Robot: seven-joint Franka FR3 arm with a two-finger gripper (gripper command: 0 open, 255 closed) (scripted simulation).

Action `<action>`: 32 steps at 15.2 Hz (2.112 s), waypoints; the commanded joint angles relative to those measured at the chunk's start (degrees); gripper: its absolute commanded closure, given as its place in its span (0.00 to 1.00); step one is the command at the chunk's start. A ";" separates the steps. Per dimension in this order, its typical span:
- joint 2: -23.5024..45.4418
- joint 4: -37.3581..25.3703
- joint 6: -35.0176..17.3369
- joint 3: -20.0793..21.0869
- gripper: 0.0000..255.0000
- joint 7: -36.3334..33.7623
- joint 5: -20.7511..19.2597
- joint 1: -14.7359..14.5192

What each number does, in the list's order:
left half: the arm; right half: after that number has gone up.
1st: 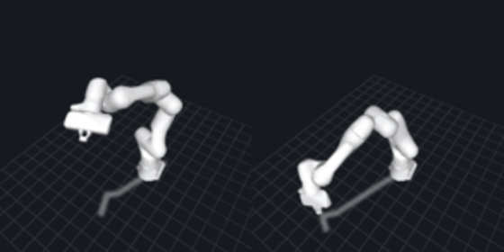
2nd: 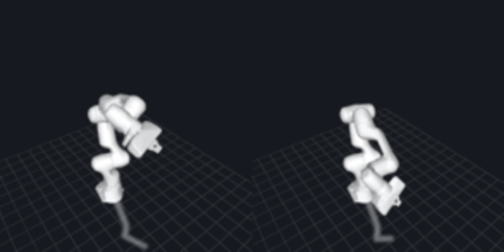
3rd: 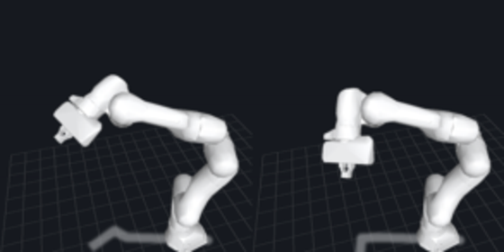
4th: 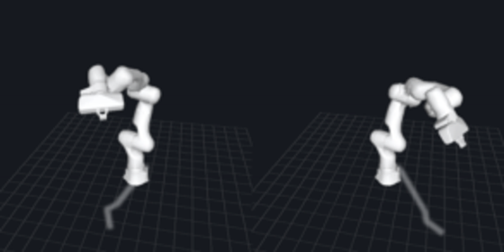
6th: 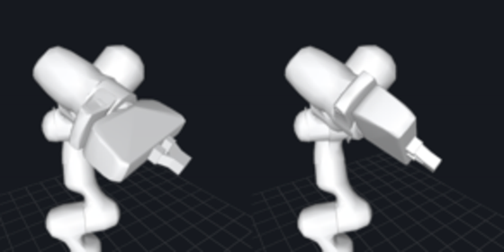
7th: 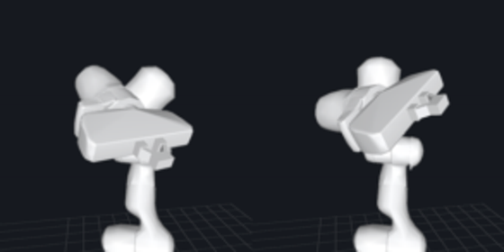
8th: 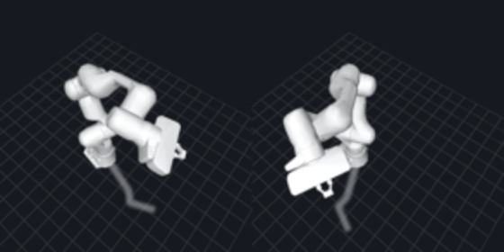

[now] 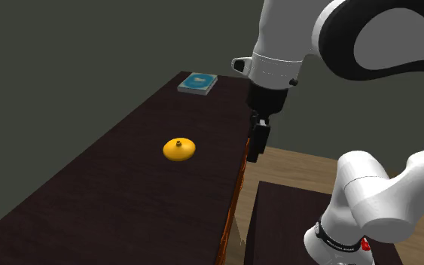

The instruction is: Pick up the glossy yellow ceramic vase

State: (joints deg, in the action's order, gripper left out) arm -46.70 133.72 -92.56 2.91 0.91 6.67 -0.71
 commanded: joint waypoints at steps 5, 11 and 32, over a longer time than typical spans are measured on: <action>5.88 -0.05 -4.66 -2.65 0.00 4.15 -2.33 1.04; 16.18 -2.31 -11.19 -6.37 0.00 9.91 -5.05 2.40; 59.94 -30.94 -22.18 -14.72 0.00 27.93 -4.96 7.31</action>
State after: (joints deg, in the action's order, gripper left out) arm 11.12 105.14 -115.16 -11.60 27.95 1.50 6.16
